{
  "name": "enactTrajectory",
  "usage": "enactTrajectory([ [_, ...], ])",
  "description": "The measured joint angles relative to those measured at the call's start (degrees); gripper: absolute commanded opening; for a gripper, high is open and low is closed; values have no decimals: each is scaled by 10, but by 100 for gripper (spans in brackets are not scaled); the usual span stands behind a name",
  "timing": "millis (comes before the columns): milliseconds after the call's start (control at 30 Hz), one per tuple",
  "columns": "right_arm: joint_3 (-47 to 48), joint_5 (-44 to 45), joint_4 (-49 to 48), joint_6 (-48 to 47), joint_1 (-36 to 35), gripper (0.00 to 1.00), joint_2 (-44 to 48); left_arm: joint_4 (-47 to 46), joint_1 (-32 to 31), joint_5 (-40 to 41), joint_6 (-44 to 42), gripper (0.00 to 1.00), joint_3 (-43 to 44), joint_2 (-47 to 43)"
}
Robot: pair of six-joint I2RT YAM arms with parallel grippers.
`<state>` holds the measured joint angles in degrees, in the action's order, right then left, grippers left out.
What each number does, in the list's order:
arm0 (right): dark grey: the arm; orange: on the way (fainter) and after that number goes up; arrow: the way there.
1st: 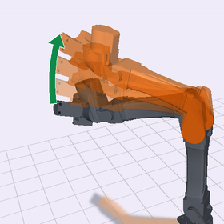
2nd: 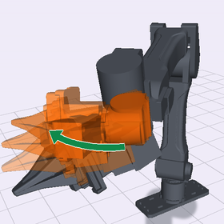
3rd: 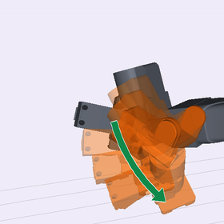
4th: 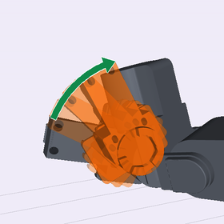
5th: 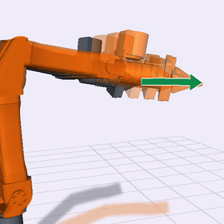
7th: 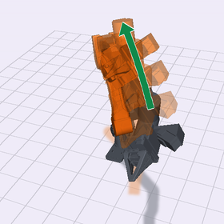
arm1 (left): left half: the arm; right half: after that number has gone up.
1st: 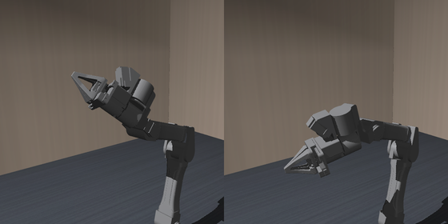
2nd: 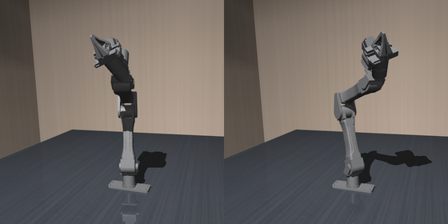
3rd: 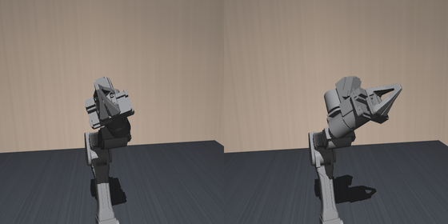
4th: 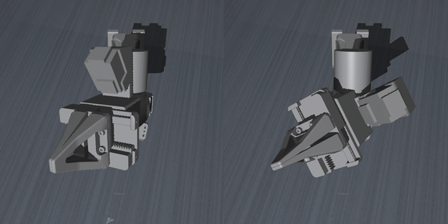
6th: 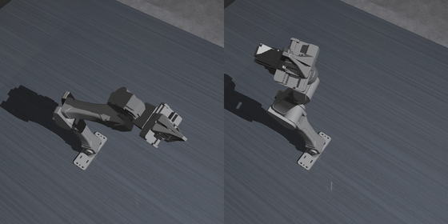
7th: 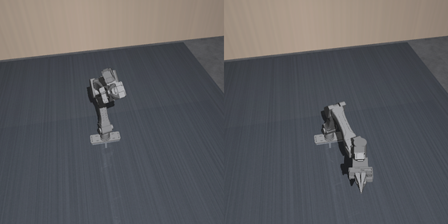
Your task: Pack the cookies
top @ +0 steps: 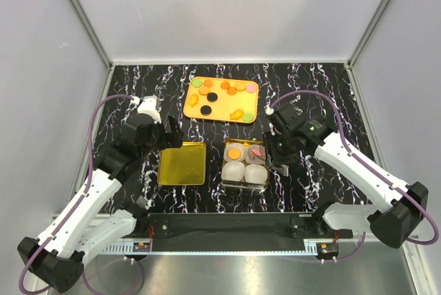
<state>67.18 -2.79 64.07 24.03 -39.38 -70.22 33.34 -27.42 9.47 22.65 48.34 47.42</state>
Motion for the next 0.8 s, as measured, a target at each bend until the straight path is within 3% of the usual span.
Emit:
enactTrajectory([
  [300, -17, 1, -16, 2, 0, 57, 2, 0, 0, 0, 0, 99, 0, 4],
  [600, -4, 1, -9, 0, 0, 51, 2, 0, 0, 0, 0, 99, 0, 4],
  [800, 90, -11, 12, -12, 0, 50, -7, 0, 0, 0, 0, 99, 0, 4],
])
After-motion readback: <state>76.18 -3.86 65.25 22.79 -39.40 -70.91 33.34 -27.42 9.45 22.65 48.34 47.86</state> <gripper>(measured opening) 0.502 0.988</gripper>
